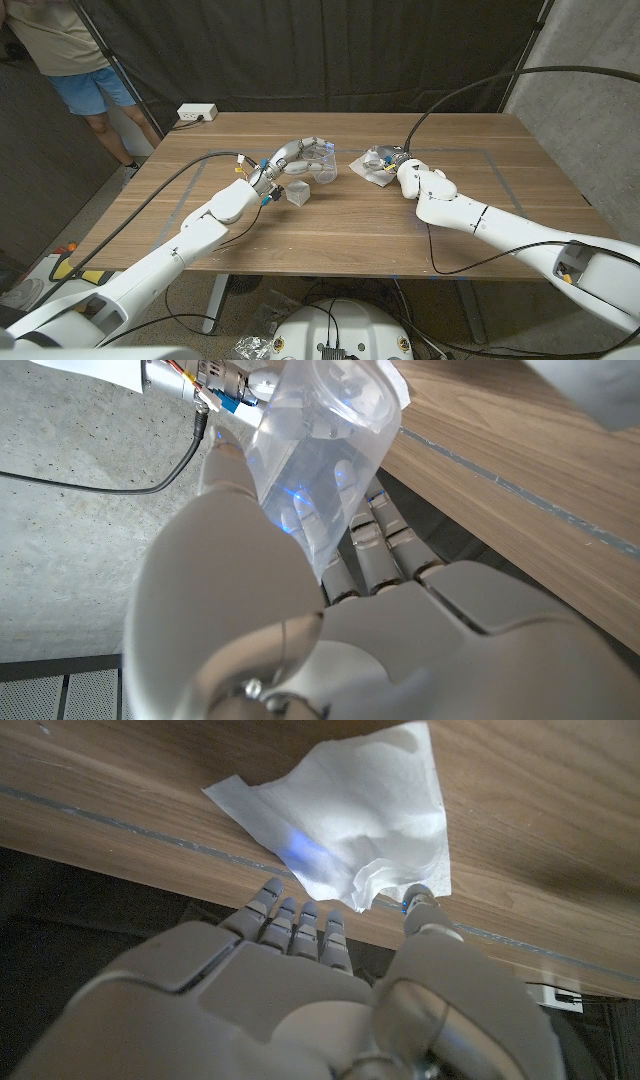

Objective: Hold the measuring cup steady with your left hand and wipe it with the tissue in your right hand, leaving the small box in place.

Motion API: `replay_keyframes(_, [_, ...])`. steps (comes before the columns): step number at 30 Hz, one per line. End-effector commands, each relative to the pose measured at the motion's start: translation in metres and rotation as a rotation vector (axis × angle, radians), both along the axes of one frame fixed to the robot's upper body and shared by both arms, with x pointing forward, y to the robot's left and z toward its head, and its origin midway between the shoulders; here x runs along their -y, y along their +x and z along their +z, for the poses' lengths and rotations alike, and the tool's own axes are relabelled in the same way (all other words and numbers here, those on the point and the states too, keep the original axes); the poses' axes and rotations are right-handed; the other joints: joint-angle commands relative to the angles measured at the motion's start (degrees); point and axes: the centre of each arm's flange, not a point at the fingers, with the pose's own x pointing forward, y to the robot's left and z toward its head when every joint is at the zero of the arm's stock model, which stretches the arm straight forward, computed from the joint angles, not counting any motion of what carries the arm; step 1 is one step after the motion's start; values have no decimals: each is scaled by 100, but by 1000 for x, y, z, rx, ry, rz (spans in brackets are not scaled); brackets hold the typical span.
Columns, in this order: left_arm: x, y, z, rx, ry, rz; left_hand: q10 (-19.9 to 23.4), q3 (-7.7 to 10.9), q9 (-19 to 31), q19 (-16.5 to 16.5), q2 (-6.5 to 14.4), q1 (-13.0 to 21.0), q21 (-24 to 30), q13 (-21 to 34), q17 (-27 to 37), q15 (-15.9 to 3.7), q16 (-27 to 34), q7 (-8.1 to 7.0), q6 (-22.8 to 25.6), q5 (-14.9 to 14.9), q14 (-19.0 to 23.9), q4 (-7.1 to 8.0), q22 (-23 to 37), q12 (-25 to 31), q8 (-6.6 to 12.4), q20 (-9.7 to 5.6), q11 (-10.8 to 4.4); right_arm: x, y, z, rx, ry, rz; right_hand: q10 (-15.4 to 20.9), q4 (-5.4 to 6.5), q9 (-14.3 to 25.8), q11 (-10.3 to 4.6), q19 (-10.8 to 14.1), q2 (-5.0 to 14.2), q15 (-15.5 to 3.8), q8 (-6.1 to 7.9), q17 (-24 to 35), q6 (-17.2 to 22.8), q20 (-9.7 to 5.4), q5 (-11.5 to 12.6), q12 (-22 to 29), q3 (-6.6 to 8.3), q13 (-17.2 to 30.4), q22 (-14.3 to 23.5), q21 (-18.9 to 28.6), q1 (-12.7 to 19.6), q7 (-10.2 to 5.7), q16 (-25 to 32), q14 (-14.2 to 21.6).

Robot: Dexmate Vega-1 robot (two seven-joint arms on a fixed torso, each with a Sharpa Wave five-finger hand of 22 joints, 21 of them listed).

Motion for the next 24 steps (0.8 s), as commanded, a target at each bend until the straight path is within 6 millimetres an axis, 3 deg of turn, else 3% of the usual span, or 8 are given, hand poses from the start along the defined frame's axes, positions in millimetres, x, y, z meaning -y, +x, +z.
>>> replay_keyframes(1, [2, 1, 2, 1, 3, 0, -12, 81, 18, -37, 558, 391, 43, 18, 33, -1154, -17, 41, 17, -5, 508, 14, 12, 30, 40, -144, -5, -3, 1, -5, -14, -87, -33, 8, -16, 28, 3, 105, -30, -176, 3, 24, -13, -20, 59, 31, -10, 22, 37, 50, 130, 25, 75, 242])
replay_keyframes(6, [2, 1, 2, 2, 3, 2, -22, 97, 18, -46, 570, 384, 53, 23, 40, -1151, -23, 44, 10, -6, 513, 22, 12, 29, 39, -141, -5, -2, 3, -7, -23, -98, -44, 115, -3, 28, -4, 108, -51, -149, 6, 34, -7, -11, 66, 72, -33, 24, 47, 53, 165, 24, 63, 265])
replay_keyframes(15, [2, 1, 3, 4, -1, 3, -35, 122, 17, -55, 577, 373, 74, 31, 50, -1151, -38, 40, 21, -10, 510, 33, 11, 29, 47, -142, -5, -1, 5, -9, -35, -100, -51, 651, 58, 24, -107, 380, 25, -279, 130, 81, 407, -19, 116, 231, -5, 36, 86, 178, 386, -45, 161, 855])
replay_keyframes(19, [2, 1, 3, 2, -2, 3, -24, 133, 17, -62, 581, 372, 81, 34, 55, -1153, -41, 45, 21, -11, 515, 36, 11, 35, 49, -143, -5, -1, 6, -10, -25, -105, -53, 1272, 81, 17, -198, 713, 60, -485, 167, 117, 739, -82, 164, 398, 40, 49, 116, 349, 535, -95, 252, 1444])
replay_keyframes(24, [1, 2, 3, -1, -2, 0, -26, 146, 16, -65, 583, 370, 91, 37, 61, -1153, -44, 46, 19, -13, 522, 39, 10, 36, 49, -139, -5, -1, 5, -10, 5, -118, -52, 2120, 56, 12, -428, 1145, 116, -884, 293, 211, 1478, -191, 224, 606, 144, 70, 196, 649, 821, -196, 513, 2512])
